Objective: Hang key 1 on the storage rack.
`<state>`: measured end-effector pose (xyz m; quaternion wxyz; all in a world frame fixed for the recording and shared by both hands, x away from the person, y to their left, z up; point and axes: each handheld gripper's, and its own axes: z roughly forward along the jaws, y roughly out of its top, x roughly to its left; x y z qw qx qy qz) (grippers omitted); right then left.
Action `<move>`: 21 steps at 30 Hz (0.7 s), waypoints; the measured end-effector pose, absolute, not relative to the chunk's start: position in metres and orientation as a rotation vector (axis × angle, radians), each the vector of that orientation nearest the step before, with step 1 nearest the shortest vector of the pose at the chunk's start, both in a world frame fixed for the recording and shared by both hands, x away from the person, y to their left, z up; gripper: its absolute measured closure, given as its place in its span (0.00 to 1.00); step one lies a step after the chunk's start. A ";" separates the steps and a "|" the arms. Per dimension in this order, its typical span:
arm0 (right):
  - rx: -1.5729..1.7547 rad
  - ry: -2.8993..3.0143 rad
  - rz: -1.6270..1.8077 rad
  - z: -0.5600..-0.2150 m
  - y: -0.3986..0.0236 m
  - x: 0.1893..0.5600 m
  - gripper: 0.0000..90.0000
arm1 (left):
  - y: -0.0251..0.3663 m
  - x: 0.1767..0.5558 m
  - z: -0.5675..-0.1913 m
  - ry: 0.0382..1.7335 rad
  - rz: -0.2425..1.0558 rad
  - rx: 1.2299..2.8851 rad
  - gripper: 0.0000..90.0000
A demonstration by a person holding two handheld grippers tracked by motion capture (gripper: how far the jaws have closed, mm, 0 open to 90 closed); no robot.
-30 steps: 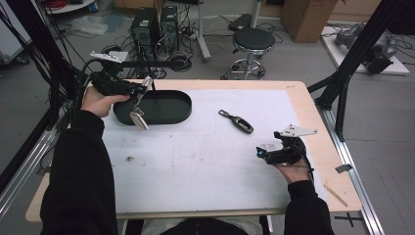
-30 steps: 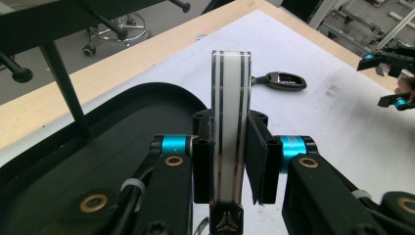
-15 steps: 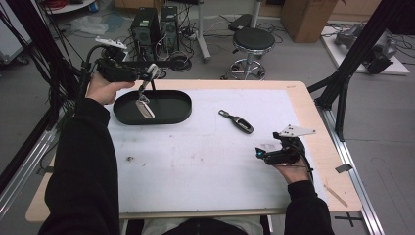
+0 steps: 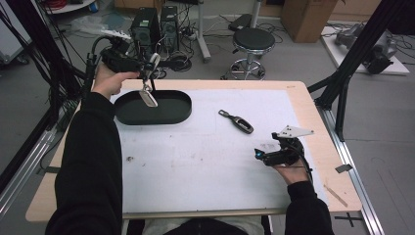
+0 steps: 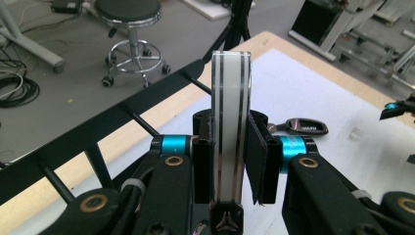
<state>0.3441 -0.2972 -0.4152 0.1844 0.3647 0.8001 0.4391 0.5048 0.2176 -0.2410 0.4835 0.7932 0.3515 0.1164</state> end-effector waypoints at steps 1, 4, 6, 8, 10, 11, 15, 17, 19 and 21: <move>1.027 2.256 1.237 -0.415 -0.297 0.344 0.02 | 0.216 0.507 -0.240 0.854 0.290 1.940 0.83; 1.025 2.262 1.235 -0.416 -0.297 0.344 0.02 | 0.214 0.512 -0.236 0.845 0.301 1.935 0.83; 1.030 2.260 1.232 -0.416 -0.297 0.345 0.02 | 0.212 0.516 -0.234 0.837 0.309 1.922 0.83; 1.035 2.258 1.237 -0.416 -0.298 0.345 0.02 | 0.210 0.520 -0.231 0.835 0.313 1.941 0.83; 1.030 2.260 1.234 -0.415 -0.298 0.344 0.02 | 0.207 0.523 -0.226 0.826 0.334 1.948 0.83; 1.027 2.262 1.233 -0.415 -0.298 0.344 0.02 | 0.206 0.524 -0.224 0.814 0.352 1.934 0.83; 1.023 2.267 1.228 -0.416 -0.297 0.343 0.02 | 0.201 0.527 -0.219 0.797 0.412 1.907 0.83; 1.021 2.264 1.228 -0.415 -0.297 0.343 0.02 | 0.198 0.530 -0.219 0.800 0.427 1.913 0.83; 1.018 2.265 1.227 -0.415 -0.297 0.343 0.02 | 0.196 0.533 -0.219 0.793 0.429 1.909 0.83; 1.022 2.266 1.225 -0.415 -0.297 0.342 0.02 | 0.195 0.536 -0.219 0.790 0.434 1.902 0.83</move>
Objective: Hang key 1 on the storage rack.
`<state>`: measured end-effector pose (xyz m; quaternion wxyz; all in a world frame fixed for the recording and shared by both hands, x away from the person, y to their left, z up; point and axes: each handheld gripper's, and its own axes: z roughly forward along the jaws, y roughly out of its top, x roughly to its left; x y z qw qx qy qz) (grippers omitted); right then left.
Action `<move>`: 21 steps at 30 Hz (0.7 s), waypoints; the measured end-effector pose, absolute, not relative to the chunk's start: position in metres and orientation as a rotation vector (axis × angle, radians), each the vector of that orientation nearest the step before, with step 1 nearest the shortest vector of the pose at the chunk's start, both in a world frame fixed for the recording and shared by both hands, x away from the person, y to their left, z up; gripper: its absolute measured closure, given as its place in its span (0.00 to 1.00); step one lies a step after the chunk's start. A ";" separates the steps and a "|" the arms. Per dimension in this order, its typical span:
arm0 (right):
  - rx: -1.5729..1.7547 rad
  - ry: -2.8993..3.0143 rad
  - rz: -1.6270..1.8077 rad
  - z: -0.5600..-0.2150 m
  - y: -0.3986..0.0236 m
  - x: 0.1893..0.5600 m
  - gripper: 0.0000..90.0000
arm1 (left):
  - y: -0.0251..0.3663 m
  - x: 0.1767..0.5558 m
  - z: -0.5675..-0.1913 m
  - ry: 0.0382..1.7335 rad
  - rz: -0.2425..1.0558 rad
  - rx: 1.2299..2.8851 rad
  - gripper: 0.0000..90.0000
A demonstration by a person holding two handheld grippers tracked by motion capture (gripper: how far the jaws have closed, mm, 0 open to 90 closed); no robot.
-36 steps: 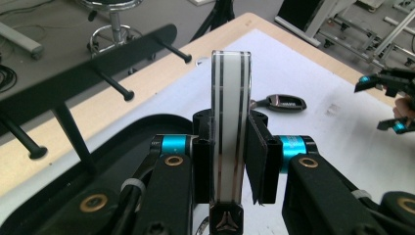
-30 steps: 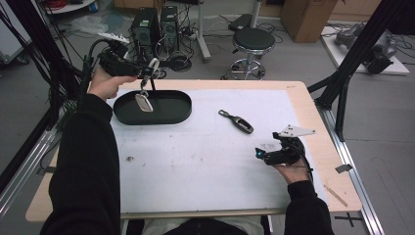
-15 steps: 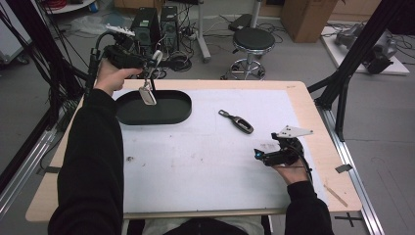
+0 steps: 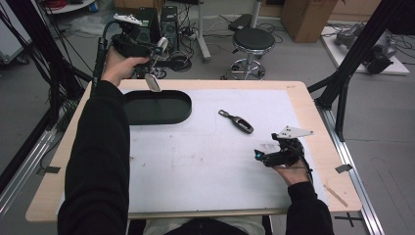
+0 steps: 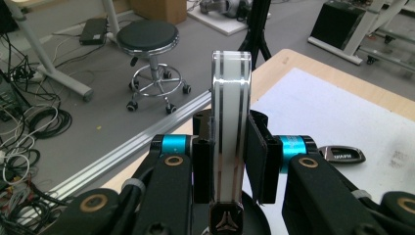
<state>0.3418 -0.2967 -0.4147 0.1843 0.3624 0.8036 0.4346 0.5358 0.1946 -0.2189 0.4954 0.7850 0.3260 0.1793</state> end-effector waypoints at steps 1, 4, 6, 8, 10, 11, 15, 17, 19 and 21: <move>1.022 2.267 1.226 -0.415 -0.297 0.342 0.02 | 0.194 0.537 -0.219 0.785 0.435 1.899 0.83; 1.023 2.272 1.225 -0.415 -0.297 0.342 0.02 | 0.193 0.542 -0.223 0.798 0.432 1.891 0.83; 1.028 2.274 1.227 -0.416 -0.297 0.342 0.02 | 0.193 0.545 -0.225 0.809 0.431 1.889 0.83; 1.027 2.274 1.227 -0.416 -0.297 0.341 0.02 | 0.193 0.548 -0.227 0.817 0.435 1.878 0.83; 1.024 2.273 1.221 -0.416 -0.298 0.341 0.02 | 0.193 0.549 -0.228 0.819 0.432 1.863 0.83; 1.027 2.272 1.221 -0.416 -0.298 0.341 0.02 | 0.193 0.550 -0.228 0.823 0.439 1.858 0.83; 1.032 2.277 1.218 -0.417 -0.298 0.341 0.02 | 0.196 0.554 -0.229 0.849 0.465 1.852 0.83; 1.031 2.277 1.215 -0.417 -0.298 0.340 0.02 | 0.198 0.555 -0.229 0.868 0.469 1.828 0.83; 1.028 2.274 1.217 -0.417 -0.299 0.340 0.02 | 0.199 0.557 -0.230 0.876 0.477 1.800 0.83; 1.031 2.274 1.216 -0.417 -0.299 0.340 0.02 | 0.198 0.558 -0.232 0.887 0.495 1.787 0.83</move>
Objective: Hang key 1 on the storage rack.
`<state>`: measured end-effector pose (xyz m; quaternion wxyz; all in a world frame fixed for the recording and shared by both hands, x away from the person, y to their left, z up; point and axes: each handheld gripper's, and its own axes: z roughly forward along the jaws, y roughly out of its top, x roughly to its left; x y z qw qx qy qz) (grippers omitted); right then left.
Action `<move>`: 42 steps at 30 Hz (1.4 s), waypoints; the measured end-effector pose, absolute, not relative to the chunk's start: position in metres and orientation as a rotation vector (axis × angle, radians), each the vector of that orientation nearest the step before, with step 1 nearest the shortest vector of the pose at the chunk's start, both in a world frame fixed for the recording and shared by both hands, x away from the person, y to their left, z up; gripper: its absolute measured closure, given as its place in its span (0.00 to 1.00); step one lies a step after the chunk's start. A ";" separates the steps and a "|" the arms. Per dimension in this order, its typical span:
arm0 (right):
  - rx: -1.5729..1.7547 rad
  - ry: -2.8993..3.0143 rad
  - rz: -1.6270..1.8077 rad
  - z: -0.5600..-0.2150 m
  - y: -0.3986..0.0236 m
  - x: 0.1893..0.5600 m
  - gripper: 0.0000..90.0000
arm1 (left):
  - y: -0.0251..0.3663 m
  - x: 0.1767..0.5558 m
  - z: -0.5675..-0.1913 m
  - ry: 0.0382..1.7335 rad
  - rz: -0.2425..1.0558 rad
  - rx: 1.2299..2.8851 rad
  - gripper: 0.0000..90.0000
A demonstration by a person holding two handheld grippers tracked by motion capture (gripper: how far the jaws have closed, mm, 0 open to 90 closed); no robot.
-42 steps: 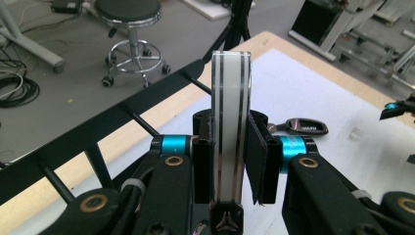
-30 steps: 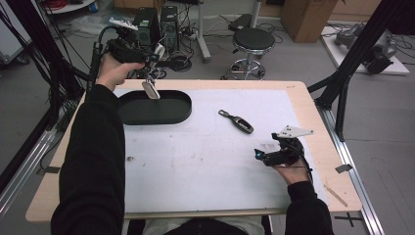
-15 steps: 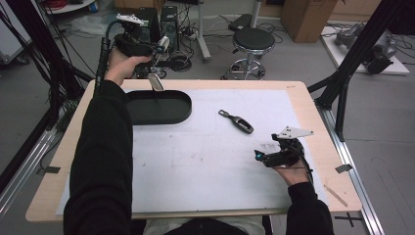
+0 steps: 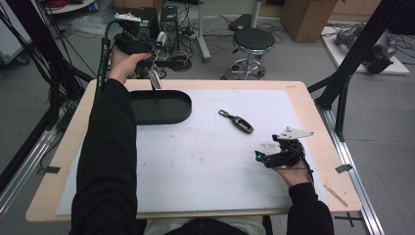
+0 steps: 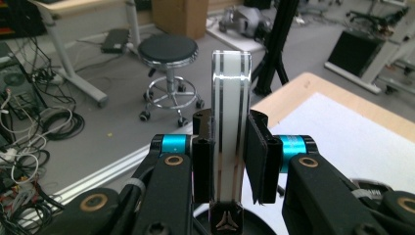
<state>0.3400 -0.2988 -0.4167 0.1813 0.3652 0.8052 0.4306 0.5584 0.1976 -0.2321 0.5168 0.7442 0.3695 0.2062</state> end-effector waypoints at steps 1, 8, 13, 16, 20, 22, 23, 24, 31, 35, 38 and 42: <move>1.030 2.271 1.215 -0.417 -0.299 0.340 0.02 | 0.196 0.560 -0.234 0.898 0.502 1.776 0.83; 1.032 2.269 1.221 -0.416 -0.301 0.339 0.02 | 0.197 0.568 -0.239 0.984 0.522 1.721 0.83; 1.026 2.264 1.227 -0.416 -0.301 0.339 0.02 | 0.200 0.570 -0.240 1.035 0.554 1.671 0.83; 1.026 2.262 1.224 -0.415 -0.301 0.338 0.02 | 0.201 0.572 -0.242 1.054 0.558 1.662 0.83; 1.027 2.262 1.223 -0.416 -0.301 0.339 0.02 | 0.203 0.571 -0.244 1.054 0.534 1.630 0.82; 1.026 2.263 1.220 -0.416 -0.301 0.339 0.02 | 0.205 0.570 -0.245 1.060 0.519 1.599 0.81; 1.026 2.268 1.217 -0.416 -0.300 0.338 0.02 | 0.208 0.569 -0.244 1.063 0.508 1.582 0.77; 1.027 2.266 1.218 -0.416 -0.300 0.338 0.02 | 0.208 0.567 -0.243 1.067 0.512 1.577 0.69; 1.027 2.262 1.222 -0.416 -0.300 0.339 0.02 | 0.210 0.553 -0.245 1.061 0.541 1.679 0.14; 1.028 2.266 1.221 -0.416 -0.299 0.339 0.02 | 0.209 0.545 -0.251 1.028 0.516 1.706 0.10; 1.022 2.268 1.223 -0.416 -0.299 0.340 0.02 | 0.206 0.542 -0.253 1.014 0.509 1.752 0.08; 1.026 2.270 1.217 -0.416 -0.299 0.341 0.02 | 0.202 0.539 -0.251 0.979 0.507 1.767 0.08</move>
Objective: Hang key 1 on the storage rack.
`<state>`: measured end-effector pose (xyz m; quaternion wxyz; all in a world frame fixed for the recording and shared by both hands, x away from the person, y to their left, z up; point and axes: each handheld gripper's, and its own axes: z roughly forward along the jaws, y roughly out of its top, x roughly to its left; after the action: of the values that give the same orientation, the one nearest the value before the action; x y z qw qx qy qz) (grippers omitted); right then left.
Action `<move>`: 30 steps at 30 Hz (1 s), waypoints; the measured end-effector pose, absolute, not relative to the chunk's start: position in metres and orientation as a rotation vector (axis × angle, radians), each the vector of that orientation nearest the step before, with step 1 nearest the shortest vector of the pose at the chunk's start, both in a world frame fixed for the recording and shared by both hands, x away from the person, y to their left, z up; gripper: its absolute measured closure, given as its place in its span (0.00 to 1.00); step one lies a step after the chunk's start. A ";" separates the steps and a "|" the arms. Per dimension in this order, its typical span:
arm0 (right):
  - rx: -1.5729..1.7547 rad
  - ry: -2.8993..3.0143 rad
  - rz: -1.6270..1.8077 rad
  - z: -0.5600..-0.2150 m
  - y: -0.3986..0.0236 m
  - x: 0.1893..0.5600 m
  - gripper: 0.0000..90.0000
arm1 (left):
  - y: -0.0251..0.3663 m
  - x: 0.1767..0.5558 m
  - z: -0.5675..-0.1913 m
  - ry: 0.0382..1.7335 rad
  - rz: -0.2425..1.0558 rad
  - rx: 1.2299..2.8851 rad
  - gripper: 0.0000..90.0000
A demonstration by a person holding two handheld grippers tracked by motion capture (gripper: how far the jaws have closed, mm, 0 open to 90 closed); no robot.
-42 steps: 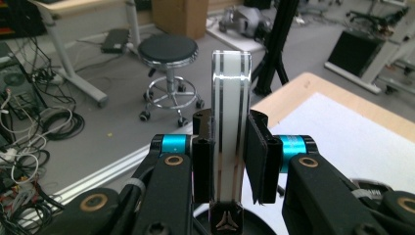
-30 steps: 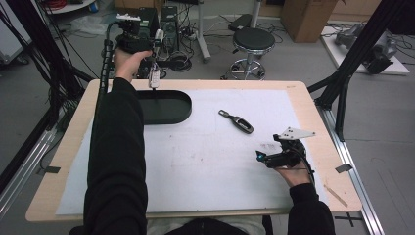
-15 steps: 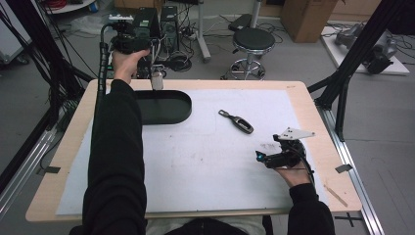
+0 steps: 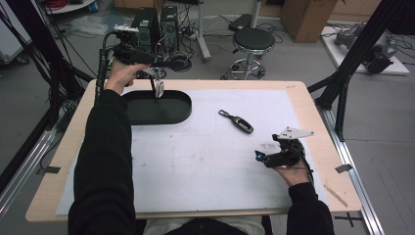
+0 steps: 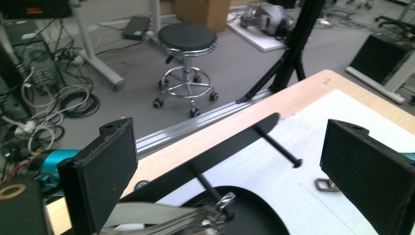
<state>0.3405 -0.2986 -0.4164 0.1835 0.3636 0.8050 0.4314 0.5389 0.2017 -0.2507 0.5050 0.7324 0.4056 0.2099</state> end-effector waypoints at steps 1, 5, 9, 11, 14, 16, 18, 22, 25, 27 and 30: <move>1.026 2.270 1.216 -0.416 -0.299 0.341 0.02 | 0.200 0.538 -0.250 0.967 0.503 1.770 0.08; 1.030 2.274 1.212 -0.417 -0.299 0.341 0.02 | 0.196 0.533 -0.248 0.945 0.503 1.797 0.08; 1.030 2.273 1.213 -0.417 -0.299 0.340 0.02 | 0.195 0.522 -0.247 0.928 0.534 1.779 0.08; 1.029 2.274 1.215 -0.417 -0.300 0.340 0.02 | 0.198 0.517 -0.249 0.931 0.530 1.775 0.08; 1.031 2.274 1.216 -0.417 -0.300 0.341 0.02 | 0.201 0.511 -0.254 0.937 0.534 1.780 0.08; 1.037 2.274 1.214 -0.417 -0.300 0.341 0.02 | 0.204 0.507 -0.256 0.941 0.534 1.776 0.08; 1.033 2.275 1.213 -0.418 -0.299 0.342 0.02 | 0.205 0.502 -0.258 0.942 0.544 1.781 0.08; 1.034 2.275 1.215 -0.418 -0.299 0.342 0.02 | 0.206 0.491 -0.259 0.914 0.517 1.771 0.08; 1.038 2.276 1.213 -0.418 -0.299 0.343 0.02 | 0.205 0.484 -0.260 0.904 0.523 1.765 0.08; 1.039 2.278 1.211 -0.418 -0.299 0.343 0.02 | 0.205 0.479 -0.260 0.906 0.520 1.766 0.08; 1.037 2.279 1.210 -0.419 -0.299 0.343 0.02 | 0.206 0.473 -0.260 0.901 0.526 1.765 0.08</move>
<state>0.3431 -0.2992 -0.4188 0.1794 0.3670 0.8062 0.4280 0.4730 0.2056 -0.2602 0.5190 0.7358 0.3756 0.2195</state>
